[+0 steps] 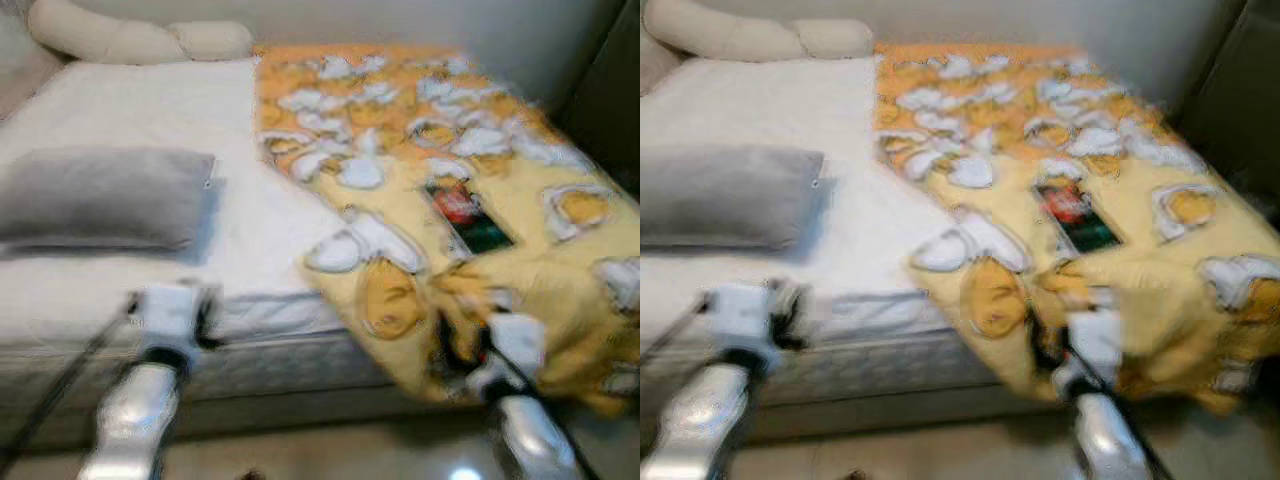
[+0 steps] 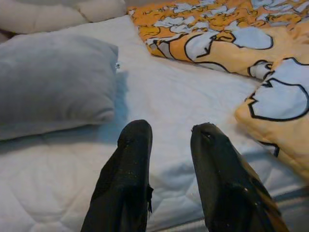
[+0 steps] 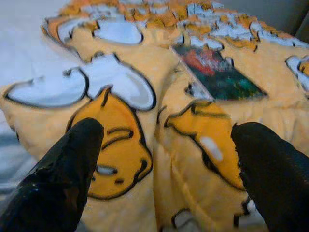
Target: Clean up the room
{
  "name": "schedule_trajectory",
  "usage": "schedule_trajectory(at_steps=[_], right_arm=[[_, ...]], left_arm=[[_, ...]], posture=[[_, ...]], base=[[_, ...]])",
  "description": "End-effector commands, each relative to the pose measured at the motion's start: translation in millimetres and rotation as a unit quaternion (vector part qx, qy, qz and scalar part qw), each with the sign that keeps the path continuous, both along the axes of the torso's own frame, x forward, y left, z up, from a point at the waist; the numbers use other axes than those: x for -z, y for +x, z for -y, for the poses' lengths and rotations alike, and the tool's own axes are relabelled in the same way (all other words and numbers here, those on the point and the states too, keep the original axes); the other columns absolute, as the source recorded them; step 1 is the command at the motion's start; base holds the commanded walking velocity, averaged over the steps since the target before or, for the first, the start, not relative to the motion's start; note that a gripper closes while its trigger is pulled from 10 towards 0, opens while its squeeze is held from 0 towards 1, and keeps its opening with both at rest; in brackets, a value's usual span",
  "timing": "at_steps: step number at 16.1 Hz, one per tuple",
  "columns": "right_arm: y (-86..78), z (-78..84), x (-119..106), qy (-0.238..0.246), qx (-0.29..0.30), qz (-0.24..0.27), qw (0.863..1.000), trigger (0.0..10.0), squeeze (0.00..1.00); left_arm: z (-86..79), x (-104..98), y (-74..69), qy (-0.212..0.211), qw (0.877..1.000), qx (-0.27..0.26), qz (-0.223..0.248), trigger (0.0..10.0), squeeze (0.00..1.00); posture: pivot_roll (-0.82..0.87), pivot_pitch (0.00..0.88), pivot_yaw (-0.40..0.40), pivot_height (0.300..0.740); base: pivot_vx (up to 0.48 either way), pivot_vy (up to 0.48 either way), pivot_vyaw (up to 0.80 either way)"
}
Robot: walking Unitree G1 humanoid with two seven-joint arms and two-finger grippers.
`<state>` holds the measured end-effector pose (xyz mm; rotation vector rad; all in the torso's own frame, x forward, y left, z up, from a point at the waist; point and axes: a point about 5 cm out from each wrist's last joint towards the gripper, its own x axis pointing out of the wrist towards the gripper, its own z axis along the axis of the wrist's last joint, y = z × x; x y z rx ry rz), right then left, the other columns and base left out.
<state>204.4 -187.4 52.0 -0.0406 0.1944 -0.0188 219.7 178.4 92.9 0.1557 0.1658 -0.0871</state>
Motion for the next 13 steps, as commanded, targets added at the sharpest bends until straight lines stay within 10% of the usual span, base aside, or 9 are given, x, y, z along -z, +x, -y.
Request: schedule_trajectory(at_steps=[1,13], right_arm=[[3.6,-3.6,-5.1,0.005,-0.002,0.013,1.0,10.0,0.0],[4.5,-2.9,-5.3,0.007,0.0,0.015,1.0,10.0,0.0]], left_arm=[[-6.6,-2.8,1.3,0.011,1.0,-0.006,0.003,10.0,0.0],[-5.3,-2.3,1.7,0.013,1.0,-0.003,0.002,10.0,0.0]], posture=[[-0.02,0.0,-0.009,0.74],[-0.01,0.0,-0.01,0.74]], base=[[0.0,0.39,0.0],[0.0,0.396,0.0]])
